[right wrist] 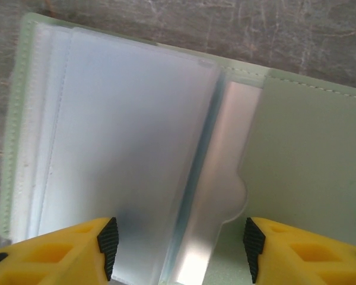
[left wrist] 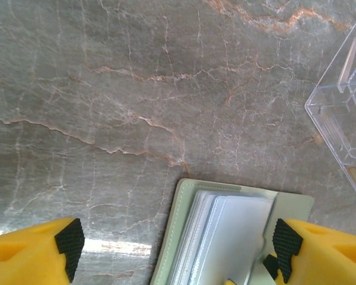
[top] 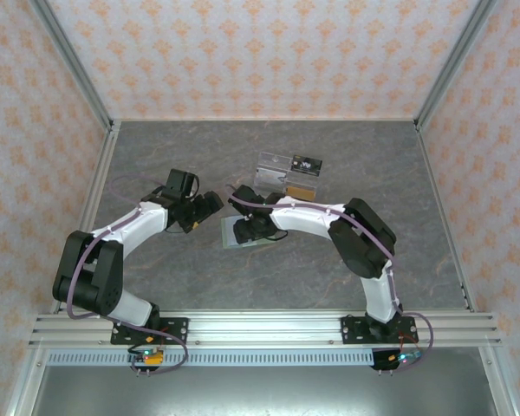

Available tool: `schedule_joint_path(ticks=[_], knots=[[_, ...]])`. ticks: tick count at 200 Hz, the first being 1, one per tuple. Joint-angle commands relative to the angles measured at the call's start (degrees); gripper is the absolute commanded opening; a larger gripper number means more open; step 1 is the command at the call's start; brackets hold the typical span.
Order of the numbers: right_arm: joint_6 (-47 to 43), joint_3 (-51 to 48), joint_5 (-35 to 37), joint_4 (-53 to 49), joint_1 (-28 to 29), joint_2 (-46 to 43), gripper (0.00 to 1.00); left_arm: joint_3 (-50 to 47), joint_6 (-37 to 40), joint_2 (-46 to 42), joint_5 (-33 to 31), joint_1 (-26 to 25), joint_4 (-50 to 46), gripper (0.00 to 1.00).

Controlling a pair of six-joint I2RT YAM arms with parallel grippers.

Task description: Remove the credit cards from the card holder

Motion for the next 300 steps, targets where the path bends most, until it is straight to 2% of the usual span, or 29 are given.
schedule_joint_path(ticks=[1,35,61,92,143,212,240,276,300], knots=[[0.5,0.3,3.3,-3.1,-0.5,1.9,0.57,-1.1,0.7,-1.0,4.6,0.2,0.4,0.76],[1.4,-0.6,2.9,-2.8,-1.1,2.5,0.50,-2.0,0.8,-0.1,9.3,-0.6,2.9,0.56],[1.6,-1.4,2.6,-2.1,-1.5,2.5,0.50,-1.6,0.6,1.4,11.9,-2.8,5.0,0.48],[1.8,-1.6,1.9,-1.6,-1.7,2.7,0.49,-0.2,0.5,3.6,12.2,-5.3,5.7,0.38],[2.0,-1.2,0.5,-1.2,-1.7,3.0,0.49,0.8,1.0,8.4,11.3,-6.3,5.5,0.35],[2.1,-1.4,-0.3,-0.6,-1.7,3.2,0.47,1.1,1.0,10.4,11.1,-6.6,5.5,0.34],[2.1,-1.9,-1.8,0.4,-1.9,3.0,0.46,1.1,0.6,11.0,13.0,-6.6,6.8,0.34],[1.5,-4.2,-5.9,3.9,-2.9,1.0,0.45,0.1,-2.0,11.1,18.2,-6.6,13.5,0.34],[0.8,-7.1,-8.7,7.6,-3.7,-2.5,0.48,0.1,-2.7,11.0,18.6,-6.6,14.8,0.34]])
